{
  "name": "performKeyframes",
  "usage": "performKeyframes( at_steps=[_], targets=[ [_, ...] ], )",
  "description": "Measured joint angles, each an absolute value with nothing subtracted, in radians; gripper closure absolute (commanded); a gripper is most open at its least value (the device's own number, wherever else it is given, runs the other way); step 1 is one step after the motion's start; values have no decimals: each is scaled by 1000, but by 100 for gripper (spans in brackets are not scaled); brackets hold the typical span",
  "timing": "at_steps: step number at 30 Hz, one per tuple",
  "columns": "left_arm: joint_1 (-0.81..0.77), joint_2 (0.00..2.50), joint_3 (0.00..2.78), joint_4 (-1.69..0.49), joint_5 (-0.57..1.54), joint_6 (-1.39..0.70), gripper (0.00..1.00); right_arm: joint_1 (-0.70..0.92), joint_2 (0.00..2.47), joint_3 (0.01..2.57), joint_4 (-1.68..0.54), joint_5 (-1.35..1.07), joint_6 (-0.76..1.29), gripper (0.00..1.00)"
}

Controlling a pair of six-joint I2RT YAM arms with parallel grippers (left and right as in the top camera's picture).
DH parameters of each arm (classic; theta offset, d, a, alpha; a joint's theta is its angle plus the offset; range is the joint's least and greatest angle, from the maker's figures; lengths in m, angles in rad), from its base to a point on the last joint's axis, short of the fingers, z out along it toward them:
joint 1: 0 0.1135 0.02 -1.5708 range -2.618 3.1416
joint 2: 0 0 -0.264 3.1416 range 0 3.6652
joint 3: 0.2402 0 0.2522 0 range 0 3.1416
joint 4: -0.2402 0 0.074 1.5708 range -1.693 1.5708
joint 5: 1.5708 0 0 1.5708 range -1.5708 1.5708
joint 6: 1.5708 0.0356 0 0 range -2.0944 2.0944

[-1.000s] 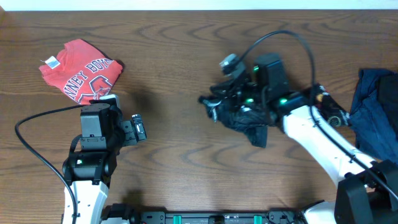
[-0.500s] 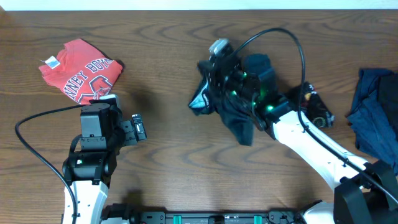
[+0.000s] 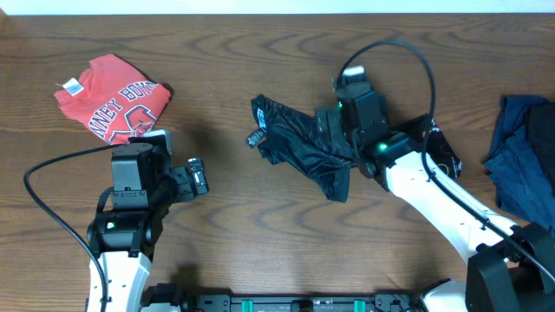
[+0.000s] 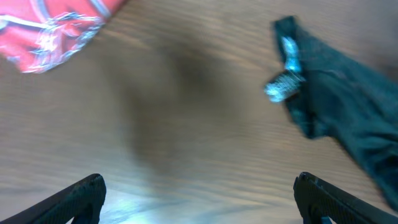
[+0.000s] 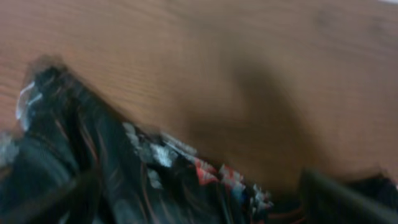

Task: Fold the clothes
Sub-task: 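Lift the black jersey with the right gripper and pull it toward center, then grasp the jersey's other end with the left gripper near the right gripper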

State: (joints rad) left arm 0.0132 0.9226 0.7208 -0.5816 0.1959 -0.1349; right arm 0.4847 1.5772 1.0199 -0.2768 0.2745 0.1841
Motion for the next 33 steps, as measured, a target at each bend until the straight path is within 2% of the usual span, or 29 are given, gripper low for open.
performKeyframes(
  at_steps=[6,14,17,18,33],
  targets=[
    [-7,964,721,-510,349,-183,2,456,1577,1019,-480,302,266,1],
    [-177,1158,722,-389,411,-311,1,226,1577,1019,-537,251,403,1],
    [-265,1250,722,-310,420,-377,16,143,1577,1019,-570,214,419,1],
    [-298,1284,722,-277,420,-399,18,119,1577,1019,-583,205,422,1],
    [-593,1708,729,191,432,-744,24,48,1577,1019,-625,163,434,1]
  ],
)
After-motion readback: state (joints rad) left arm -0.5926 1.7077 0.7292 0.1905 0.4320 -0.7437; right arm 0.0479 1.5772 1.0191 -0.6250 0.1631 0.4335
